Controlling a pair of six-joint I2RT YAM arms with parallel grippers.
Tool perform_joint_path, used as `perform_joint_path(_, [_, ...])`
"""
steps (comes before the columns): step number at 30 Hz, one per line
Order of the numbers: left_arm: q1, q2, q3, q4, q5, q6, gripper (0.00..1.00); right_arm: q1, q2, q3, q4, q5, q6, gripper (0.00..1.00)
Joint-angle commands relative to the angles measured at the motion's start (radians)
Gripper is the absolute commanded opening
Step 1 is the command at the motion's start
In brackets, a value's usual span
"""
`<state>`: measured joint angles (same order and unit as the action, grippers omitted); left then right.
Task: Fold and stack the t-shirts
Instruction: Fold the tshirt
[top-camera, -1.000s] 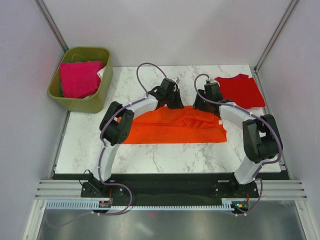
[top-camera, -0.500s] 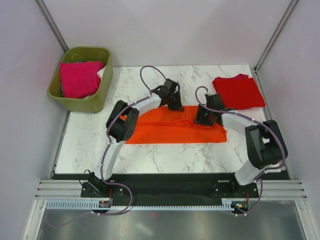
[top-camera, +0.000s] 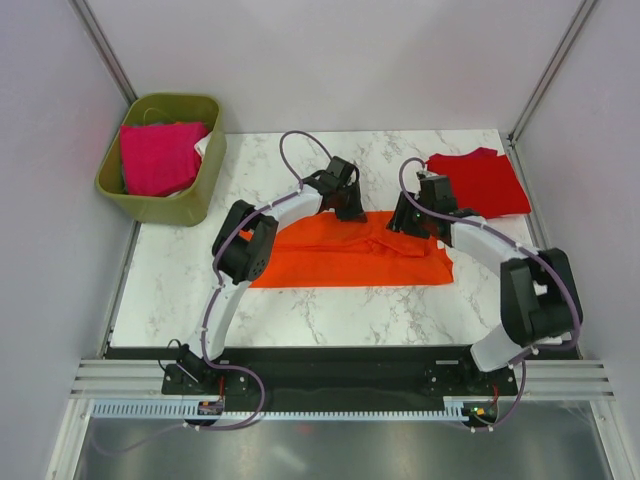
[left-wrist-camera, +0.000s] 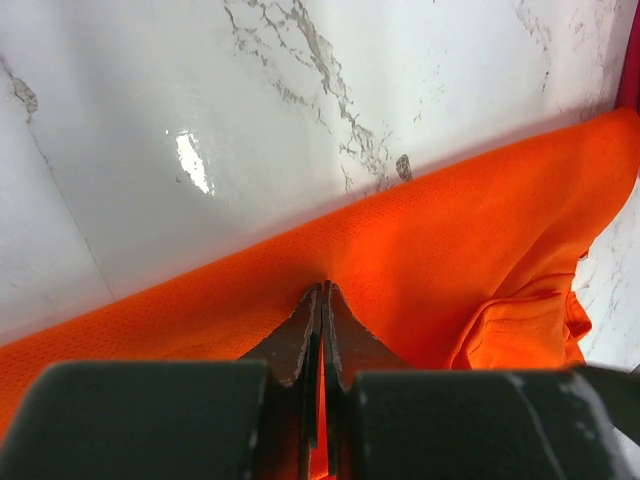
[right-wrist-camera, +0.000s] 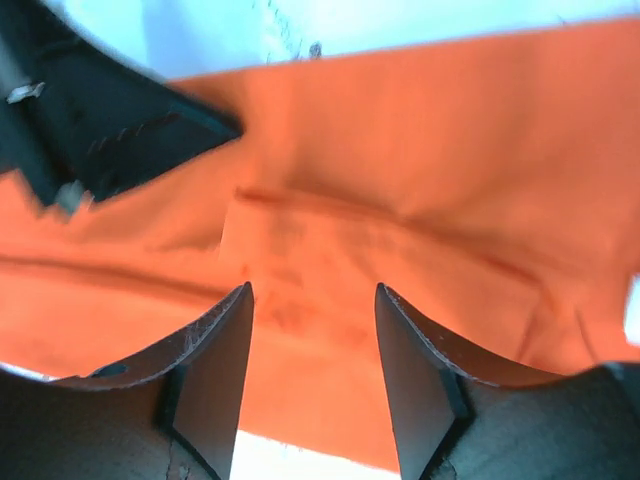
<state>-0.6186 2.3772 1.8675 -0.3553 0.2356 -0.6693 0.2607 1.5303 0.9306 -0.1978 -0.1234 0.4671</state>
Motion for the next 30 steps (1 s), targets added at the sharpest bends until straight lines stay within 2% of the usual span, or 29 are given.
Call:
perform_joint_path(1, [0.003, 0.008, 0.036, -0.016, 0.004, -0.009, 0.04, -0.001, 0.129, 0.108, 0.063, -0.014, 0.019, 0.6])
perform_joint_path(6, [0.005, 0.008, 0.033, -0.016, 0.01, -0.009, 0.04, -0.001, 0.275, 0.233, 0.098, -0.033, 0.034, 0.59])
perform_joint_path(12, [0.005, 0.011, 0.035, -0.016, 0.011, -0.015, 0.03, -0.001, 0.358, 0.297, 0.11, -0.051, 0.033, 0.59])
perform_joint_path(20, [0.008, 0.011, 0.035, -0.016, 0.018, -0.013, 0.02, -0.021, 0.355, 0.194, 0.116, -0.283, 0.053, 0.54])
perform_joint_path(26, [0.01, 0.011, 0.033, -0.017, 0.014, -0.013, 0.02, -0.023, 0.183, 0.011, 0.164, -0.344, 0.073, 0.51])
perform_joint_path(30, [0.011, 0.01, 0.032, -0.019, 0.014, -0.018, 0.02, -0.023, 0.01, -0.13, 0.19, -0.366, 0.103, 0.51])
